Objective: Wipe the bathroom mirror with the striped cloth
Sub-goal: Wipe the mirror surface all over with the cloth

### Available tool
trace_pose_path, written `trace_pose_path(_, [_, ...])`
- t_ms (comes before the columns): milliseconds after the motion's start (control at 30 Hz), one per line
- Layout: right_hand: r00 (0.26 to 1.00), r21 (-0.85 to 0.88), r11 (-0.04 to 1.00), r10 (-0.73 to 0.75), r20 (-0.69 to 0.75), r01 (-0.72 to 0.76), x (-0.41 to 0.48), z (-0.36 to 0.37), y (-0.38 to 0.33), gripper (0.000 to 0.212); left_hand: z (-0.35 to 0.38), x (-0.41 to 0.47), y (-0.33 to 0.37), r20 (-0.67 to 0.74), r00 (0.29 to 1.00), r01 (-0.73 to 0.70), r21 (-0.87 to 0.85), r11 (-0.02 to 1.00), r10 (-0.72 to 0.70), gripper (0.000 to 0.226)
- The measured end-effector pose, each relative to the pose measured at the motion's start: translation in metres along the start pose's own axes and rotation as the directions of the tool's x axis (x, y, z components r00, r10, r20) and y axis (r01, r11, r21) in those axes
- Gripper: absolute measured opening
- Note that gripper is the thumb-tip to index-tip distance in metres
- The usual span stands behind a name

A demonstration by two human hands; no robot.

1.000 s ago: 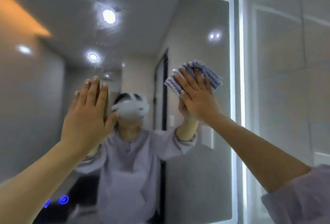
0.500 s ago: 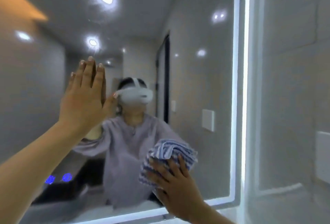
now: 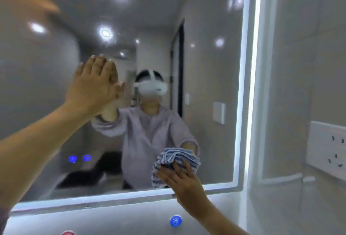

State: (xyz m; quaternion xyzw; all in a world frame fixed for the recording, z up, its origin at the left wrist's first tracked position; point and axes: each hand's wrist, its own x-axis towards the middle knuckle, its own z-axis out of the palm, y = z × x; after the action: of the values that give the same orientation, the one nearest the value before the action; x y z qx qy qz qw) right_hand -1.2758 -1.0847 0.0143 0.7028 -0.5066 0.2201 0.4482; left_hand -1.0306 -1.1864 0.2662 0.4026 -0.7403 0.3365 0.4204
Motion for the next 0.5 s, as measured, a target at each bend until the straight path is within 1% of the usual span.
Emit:
trace_pose_path(67, [0.998,0.085,0.994,0.069,-0.012,-0.068,0.004,-0.013,-0.003,0.076,-0.009,-0.016,0.004,-0.003,1.000,0.007,-0.028,1.000,-0.007,0.069])
trace_pose_path(100, [0.992,0.179,0.977,0.124,-0.015,-0.119,0.007,-0.019,-0.005,0.078,-0.014,-0.027,0.008,-0.028,1.000,-0.004,-0.059,0.998,0.003,0.065])
trace_pose_path(133, [0.980,0.283,0.942,0.195,-0.023,-0.181,0.009,-0.028,-0.007,0.073,-0.019,-0.039,0.013,-0.057,0.998,-0.030,-0.109,0.994,0.024,0.059])
trace_pose_path(167, [0.957,0.393,0.882,0.290,-0.019,-0.260,0.010,-0.033,-0.009,0.063,-0.024,-0.053,0.019,-0.092,0.994,-0.072,-0.160,0.985,0.058,0.054])
trace_pose_path(200, [0.917,0.492,0.800,0.398,-0.007,-0.344,0.014,-0.042,-0.012,0.052,-0.027,-0.067,0.025,-0.107,0.990,-0.115,-0.214,0.970,0.094,0.048])
trace_pose_path(233, [0.865,0.603,0.677,0.500,0.043,-0.422,0.019,-0.053,-0.015,0.044,-0.030,-0.080,0.030,-0.106,0.986,-0.153,-0.261,0.953,0.129,0.044])
trace_pose_path(267, [0.803,0.713,0.496,0.574,0.160,-0.496,0.024,-0.065,-0.019,0.039,-0.030,-0.094,0.034,-0.066,0.986,-0.166,-0.307,0.937,0.153,0.042])
trace_pose_path(300, [0.735,0.770,0.298,0.606,0.304,-0.564,0.029,-0.079,-0.022,0.037,-0.033,-0.107,0.039,0.013,0.986,-0.152,-0.348,0.925,0.167,0.042])
trace_pose_path(333, [0.662,0.769,0.149,0.623,0.416,-0.622,0.032,-0.093,-0.025,0.034,-0.034,-0.120,0.044,0.119,0.980,-0.100,-0.400,0.911,0.160,0.046])
trace_pose_path(367, [0.599,0.750,0.043,0.633,0.490,-0.660,0.033,-0.106,-0.028,0.030,-0.034,-0.134,0.048,0.226,0.965,-0.018,-0.448,0.894,0.133,0.051])
trace_pose_path(400, [0.550,0.742,-0.065,0.628,0.551,-0.668,0.032,-0.118,-0.031,0.029,-0.036,-0.149,0.052,0.339,0.935,0.080,-0.487,0.870,0.103,0.055])
trace_pose_path(433, [0.521,0.739,-0.183,0.601,0.606,-0.648,0.030,-0.129,-0.037,0.028,-0.038,-0.165,0.056,0.428,0.900,0.173,-0.521,0.836,0.080,0.058])
trace_pose_path(467, [0.512,0.733,-0.293,0.559,0.652,-0.614,0.027,-0.140,-0.043,0.027,-0.038,-0.182,0.061,0.497,0.865,0.260,-0.558,0.788,0.066,0.060])
trace_pose_path(500, [0.500,0.712,-0.390,0.519,0.693,-0.583,0.022,-0.147,-0.050,0.024,-0.041,-0.197,0.066,0.550,0.834,0.354,-0.595,0.721,0.044,0.056])
